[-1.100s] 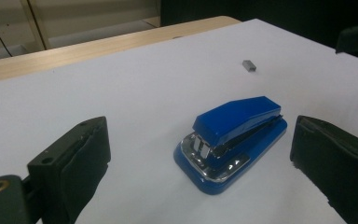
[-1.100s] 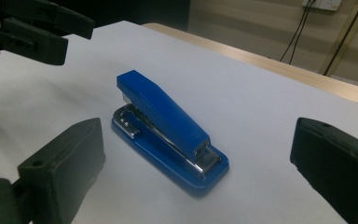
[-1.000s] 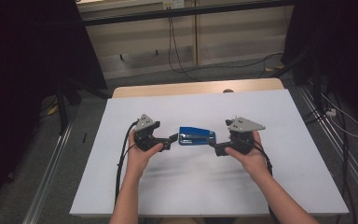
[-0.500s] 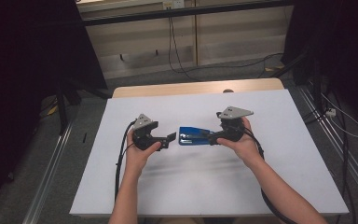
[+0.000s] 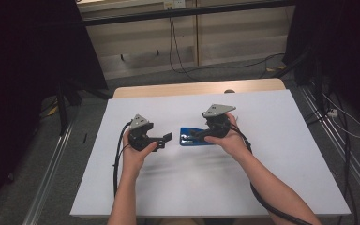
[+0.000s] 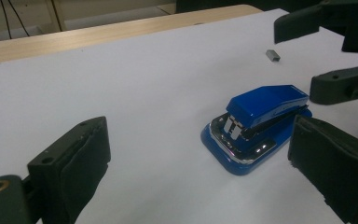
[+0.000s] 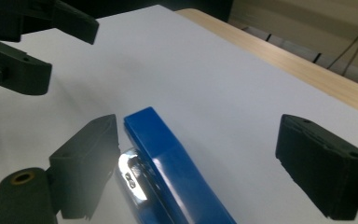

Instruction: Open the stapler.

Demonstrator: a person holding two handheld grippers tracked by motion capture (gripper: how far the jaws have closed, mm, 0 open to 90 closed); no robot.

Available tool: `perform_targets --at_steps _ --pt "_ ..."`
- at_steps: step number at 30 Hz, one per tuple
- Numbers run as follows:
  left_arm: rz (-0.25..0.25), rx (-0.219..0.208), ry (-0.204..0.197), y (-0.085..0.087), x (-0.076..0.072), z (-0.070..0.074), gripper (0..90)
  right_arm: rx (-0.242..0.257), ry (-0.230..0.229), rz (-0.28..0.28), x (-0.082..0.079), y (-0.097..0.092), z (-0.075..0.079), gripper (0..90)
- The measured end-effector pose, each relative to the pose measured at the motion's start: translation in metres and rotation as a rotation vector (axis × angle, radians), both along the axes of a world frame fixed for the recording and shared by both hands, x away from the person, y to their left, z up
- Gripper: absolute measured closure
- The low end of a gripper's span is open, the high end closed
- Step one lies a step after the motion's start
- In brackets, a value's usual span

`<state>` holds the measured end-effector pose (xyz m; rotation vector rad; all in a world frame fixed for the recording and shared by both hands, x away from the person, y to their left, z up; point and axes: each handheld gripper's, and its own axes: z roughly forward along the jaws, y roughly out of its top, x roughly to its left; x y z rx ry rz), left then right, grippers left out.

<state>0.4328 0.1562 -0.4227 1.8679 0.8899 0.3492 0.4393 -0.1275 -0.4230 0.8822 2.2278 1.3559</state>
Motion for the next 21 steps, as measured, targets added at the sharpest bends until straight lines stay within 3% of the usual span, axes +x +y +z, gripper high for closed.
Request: perform_targets --at_steps 3,7,9,10,21 --pt "0.011 0.007 -0.003 0.003 -0.001 0.001 5.8 -0.024 0.021 0.04 0.006 0.011 -0.003 22.1" --pt "0.024 0.002 -0.001 0.007 -0.002 0.001 5.8 -0.031 0.031 0.068 0.009 0.019 -0.005 26.4" --pt "0.028 0.021 -0.002 0.009 -0.002 0.001 5.8 -0.047 0.036 0.076 0.011 0.024 -0.006 27.4" --pt "0.033 0.024 -0.001 0.01 -0.003 0.001 5.9 -0.064 0.036 0.084 0.013 0.029 -0.006 32.5" --pt "0.036 0.02 0.004 0.011 -0.004 -0.001 6.4 -0.082 0.067 0.13 0.023 0.039 -0.013 45.7"
